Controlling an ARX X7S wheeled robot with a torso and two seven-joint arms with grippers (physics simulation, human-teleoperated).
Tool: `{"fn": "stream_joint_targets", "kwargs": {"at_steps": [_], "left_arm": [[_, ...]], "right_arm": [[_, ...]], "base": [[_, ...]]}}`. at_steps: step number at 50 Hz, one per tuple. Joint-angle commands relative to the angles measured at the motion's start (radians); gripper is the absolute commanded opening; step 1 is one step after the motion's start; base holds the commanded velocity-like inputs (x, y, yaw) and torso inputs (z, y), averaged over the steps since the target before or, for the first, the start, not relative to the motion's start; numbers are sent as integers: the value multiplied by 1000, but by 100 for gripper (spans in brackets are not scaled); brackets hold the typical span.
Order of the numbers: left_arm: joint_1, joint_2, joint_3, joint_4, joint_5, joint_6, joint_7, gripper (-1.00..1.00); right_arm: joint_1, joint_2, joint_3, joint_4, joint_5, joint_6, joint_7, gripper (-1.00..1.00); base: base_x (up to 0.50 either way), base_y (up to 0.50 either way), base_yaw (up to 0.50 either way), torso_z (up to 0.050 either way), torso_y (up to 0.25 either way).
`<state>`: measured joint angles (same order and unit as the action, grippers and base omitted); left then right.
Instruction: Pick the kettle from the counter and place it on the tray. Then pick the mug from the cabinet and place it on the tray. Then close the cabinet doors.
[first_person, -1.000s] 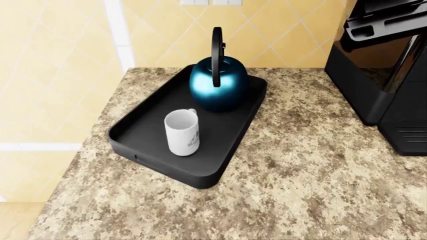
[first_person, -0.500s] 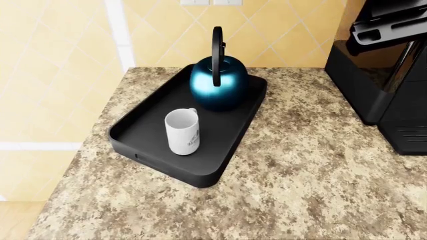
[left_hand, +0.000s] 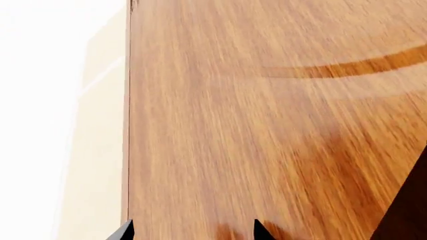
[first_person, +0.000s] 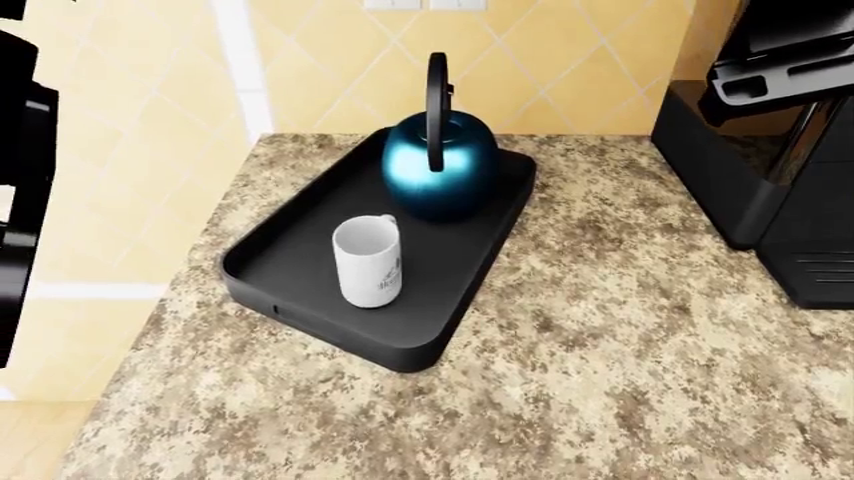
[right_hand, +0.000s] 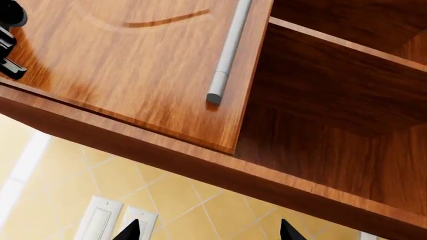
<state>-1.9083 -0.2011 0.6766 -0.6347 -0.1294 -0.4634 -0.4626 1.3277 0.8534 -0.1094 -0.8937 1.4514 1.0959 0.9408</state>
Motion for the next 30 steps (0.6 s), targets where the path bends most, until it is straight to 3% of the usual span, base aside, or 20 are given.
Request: {"fn": "stream_joint_targets", "kwargs": {"at_steps": [1, 30], "left_arm": [[46, -26, 21, 46, -411, -58, 156, 100], [-58, -267, -222, 625, -704, -421, 2, 100]], "right_arm": [[-4, 2, -4, -5, -8, -6, -3, 100], [31, -29, -53, 18, -43, 0, -19, 100]], "base": [[0, 0, 0, 0, -10], [0, 0, 0, 0, -1]]}}
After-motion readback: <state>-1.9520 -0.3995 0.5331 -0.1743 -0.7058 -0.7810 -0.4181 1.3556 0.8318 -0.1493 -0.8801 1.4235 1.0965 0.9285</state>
